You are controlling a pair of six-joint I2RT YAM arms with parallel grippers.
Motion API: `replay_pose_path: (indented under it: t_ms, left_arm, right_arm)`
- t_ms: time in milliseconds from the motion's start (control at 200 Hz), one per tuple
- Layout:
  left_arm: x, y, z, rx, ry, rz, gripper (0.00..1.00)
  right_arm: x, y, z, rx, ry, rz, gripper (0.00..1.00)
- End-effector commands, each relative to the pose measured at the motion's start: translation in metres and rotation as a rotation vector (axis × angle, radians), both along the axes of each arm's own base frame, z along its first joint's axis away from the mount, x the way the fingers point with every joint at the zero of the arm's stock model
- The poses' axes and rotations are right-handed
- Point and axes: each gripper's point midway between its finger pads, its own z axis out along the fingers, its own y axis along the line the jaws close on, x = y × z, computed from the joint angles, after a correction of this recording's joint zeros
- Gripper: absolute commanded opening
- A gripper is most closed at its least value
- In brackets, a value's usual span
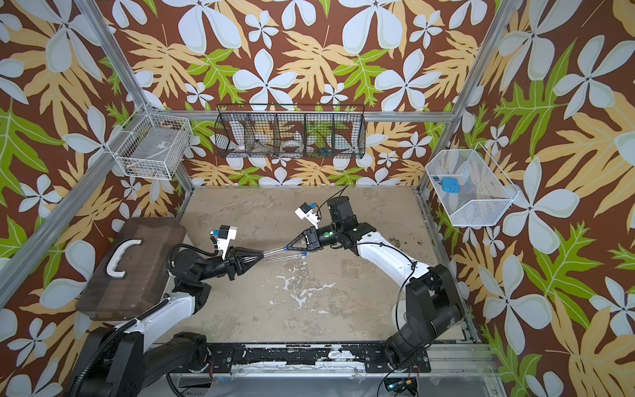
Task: Insert stoppers into test tubes
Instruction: Insert the stopper into the test tube.
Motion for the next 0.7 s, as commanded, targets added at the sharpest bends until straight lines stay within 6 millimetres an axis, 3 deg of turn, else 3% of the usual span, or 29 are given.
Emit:
replay_pose_path:
  t_ms: [0,295,696]
  left_arm:
    - [-0.005,-0.002,0.009,-0.009,-0.056,-0.017,0.0]
    - [-0.005,-0.002,0.008,-0.008,-0.054,-0.017,0.0]
    - [-0.005,-0.002,0.01,-0.01,-0.051,-0.016,0.0]
  right_arm:
    - [-0.006,0.009,0.008,0.043,-0.017,0.033,0.0]
    - [0.001,0.012,0.008,0.04,-0.012,0.012,0.0]
    - [-0.005,0.023,0.014,0.087,-0.001,0.029,0.0]
